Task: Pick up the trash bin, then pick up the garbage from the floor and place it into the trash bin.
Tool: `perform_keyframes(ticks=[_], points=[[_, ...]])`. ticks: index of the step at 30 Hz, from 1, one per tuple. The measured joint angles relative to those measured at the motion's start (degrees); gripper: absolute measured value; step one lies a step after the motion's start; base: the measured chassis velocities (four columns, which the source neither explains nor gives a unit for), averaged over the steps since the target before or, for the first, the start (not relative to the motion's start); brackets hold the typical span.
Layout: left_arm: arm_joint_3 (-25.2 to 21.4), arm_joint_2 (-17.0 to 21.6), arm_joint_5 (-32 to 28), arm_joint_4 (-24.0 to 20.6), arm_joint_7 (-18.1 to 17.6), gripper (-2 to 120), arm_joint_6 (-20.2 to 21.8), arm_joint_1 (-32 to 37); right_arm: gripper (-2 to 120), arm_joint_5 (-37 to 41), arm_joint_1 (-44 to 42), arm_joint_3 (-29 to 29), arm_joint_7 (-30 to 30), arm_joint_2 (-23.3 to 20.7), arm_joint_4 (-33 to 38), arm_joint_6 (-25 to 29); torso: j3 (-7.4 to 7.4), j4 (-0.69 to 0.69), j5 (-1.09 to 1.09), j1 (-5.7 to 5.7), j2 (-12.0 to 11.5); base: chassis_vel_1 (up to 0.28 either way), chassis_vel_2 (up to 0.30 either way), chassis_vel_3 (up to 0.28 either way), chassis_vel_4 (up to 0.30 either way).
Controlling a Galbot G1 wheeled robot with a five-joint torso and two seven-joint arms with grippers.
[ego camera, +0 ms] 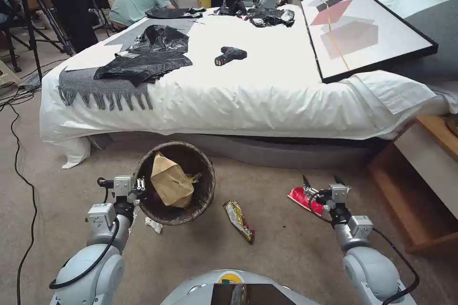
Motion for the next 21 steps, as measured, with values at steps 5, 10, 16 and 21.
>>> perform_keyframes(ticks=[5, 10, 16, 21], points=[[-0.01, -0.07, 0.10, -0.06, 0.00, 0, 0.00, 0.08, 100, 1.17, 4.06, -1.86, -0.74, -1.56, -5.13, -0.55, 0.00, 0.01, 0.00, 0.00, 0.00, 0.000, 0.000, 0.000, 0.000], [-0.10, -0.19, 0.14, -0.38, -0.06, 0, -0.01, 0.24, 100, 2.12, 8.15, -3.97, -2.49, -2.99, -12.49, -0.44, 0.00, 0.00, 0.01, 0.00, 0.00, 0.000, 0.000, 0.000, 0.000], [-0.36, -0.42, 0.18, -0.62, -0.13, 0, -0.01, 0.53, 100, 3.63, 12.07, -5.85, -3.50, -4.07, -20.27, -0.31, 0.00, 0.00, 0.00, 0.00, 0.00, 0.000, 0.000, 0.000, 0.000], [-0.40, -0.43, 0.19, -0.89, -0.18, 0, 0.00, 0.63, 100, 3.88, 16.22, -7.82, -5.35, -5.11, -27.78, 0.60, 0.00, 0.00, 0.00, 0.00, 0.00, 0.000, 0.000, 0.000, 0.000]])
